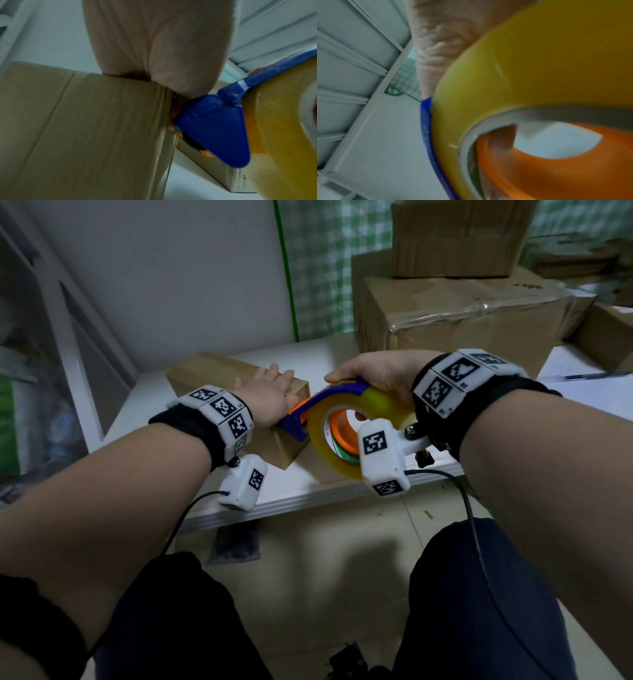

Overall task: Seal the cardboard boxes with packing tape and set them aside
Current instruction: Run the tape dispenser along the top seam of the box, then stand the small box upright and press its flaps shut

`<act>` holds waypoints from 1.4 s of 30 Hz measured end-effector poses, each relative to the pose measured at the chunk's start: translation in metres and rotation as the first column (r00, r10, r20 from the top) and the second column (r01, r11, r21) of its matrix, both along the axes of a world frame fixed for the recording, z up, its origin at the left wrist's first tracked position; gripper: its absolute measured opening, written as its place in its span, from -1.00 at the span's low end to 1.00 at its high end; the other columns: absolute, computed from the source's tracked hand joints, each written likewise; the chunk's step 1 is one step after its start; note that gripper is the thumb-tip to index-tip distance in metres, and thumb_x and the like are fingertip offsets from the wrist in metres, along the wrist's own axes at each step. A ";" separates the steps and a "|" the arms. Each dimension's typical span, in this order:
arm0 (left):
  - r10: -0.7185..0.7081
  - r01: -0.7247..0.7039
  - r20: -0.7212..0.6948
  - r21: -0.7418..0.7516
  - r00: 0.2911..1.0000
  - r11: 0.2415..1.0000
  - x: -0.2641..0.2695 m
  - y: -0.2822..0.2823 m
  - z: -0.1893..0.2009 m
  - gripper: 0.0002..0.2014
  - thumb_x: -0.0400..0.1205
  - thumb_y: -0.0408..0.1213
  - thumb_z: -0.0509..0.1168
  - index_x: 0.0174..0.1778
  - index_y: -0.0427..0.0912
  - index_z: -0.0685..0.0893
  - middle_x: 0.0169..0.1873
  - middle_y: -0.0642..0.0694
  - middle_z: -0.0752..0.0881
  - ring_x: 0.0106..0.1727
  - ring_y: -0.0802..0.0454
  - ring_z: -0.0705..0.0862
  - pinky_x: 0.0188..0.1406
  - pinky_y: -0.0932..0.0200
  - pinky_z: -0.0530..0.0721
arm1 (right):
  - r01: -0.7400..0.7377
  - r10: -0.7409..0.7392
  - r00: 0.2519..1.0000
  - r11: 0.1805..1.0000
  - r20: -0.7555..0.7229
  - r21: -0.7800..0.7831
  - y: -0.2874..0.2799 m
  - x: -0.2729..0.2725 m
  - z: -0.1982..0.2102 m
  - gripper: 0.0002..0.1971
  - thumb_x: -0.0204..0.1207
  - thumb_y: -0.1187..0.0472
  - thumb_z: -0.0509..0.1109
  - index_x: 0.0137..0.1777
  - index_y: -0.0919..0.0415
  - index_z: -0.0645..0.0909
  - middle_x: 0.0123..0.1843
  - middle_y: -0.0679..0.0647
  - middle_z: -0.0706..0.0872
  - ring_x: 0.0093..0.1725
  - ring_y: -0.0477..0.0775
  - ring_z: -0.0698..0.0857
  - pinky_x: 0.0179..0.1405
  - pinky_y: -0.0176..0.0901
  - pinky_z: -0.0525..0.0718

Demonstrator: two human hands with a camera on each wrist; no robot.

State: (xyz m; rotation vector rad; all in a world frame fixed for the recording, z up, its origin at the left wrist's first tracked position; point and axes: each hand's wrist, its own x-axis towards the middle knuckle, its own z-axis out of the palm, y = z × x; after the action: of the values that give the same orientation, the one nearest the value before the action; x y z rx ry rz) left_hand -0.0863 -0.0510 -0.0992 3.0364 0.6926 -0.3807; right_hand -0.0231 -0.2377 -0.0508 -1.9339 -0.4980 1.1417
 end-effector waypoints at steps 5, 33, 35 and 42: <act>0.007 -0.008 0.029 0.025 1.000 1.000 0.000 -0.002 -0.002 -0.33 0.70 0.02 0.08 0.67 -0.02 -0.07 0.68 -0.09 -0.14 0.68 -0.09 -0.13 0.58 -0.35 -0.05 | -0.076 0.078 0.997 0.983 0.006 -0.164 0.009 0.000 -0.013 -0.58 0.67 -0.01 0.20 -0.29 0.28 0.58 -0.57 0.11 0.68 -0.67 0.02 0.62 -0.43 -0.21 0.59; -0.204 0.211 0.081 -0.099 0.976 0.972 -0.044 0.018 0.005 -0.43 0.67 0.03 0.19 0.58 0.04 0.18 0.67 0.00 -0.04 0.68 -0.06 -0.12 0.55 -0.40 -0.05 | 0.035 0.411 0.636 0.831 0.654 -0.555 0.053 -0.011 -0.055 -0.60 0.43 -0.15 0.44 -0.24 0.23 0.55 -0.27 0.12 0.57 -0.18 0.13 0.62 -0.29 -0.15 0.53; -0.221 0.230 0.079 -0.123 0.972 0.965 -0.052 0.022 0.005 -0.45 0.70 0.03 0.13 0.59 0.06 0.17 0.68 0.01 -0.07 0.68 -0.05 -0.15 0.55 -0.39 -0.11 | -0.003 0.452 0.667 0.797 0.593 -0.604 0.055 -0.016 -0.057 -0.63 0.38 -0.08 0.51 -0.15 0.23 0.57 -0.26 0.10 0.55 -0.16 0.11 0.60 -0.25 -0.16 0.53; -0.032 0.122 0.319 -0.267 0.947 0.956 -0.070 0.035 0.000 -0.44 0.72 0.08 0.00 0.65 0.08 0.09 0.67 -0.05 -0.06 0.68 -0.07 -0.15 0.57 -0.27 -0.21 | 0.006 0.539 0.579 0.747 0.612 -0.664 0.062 -0.023 -0.054 -0.39 0.48 -0.22 0.40 0.24 0.34 0.54 -0.27 0.09 0.49 -0.11 0.13 0.54 -0.25 -0.11 0.48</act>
State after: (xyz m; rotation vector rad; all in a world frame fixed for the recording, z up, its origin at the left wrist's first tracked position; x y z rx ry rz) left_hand -0.1563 -0.0156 -0.0995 2.7624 0.4531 0.0063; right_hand -0.0463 -0.1762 -0.1045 -3.0414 -1.0450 0.5704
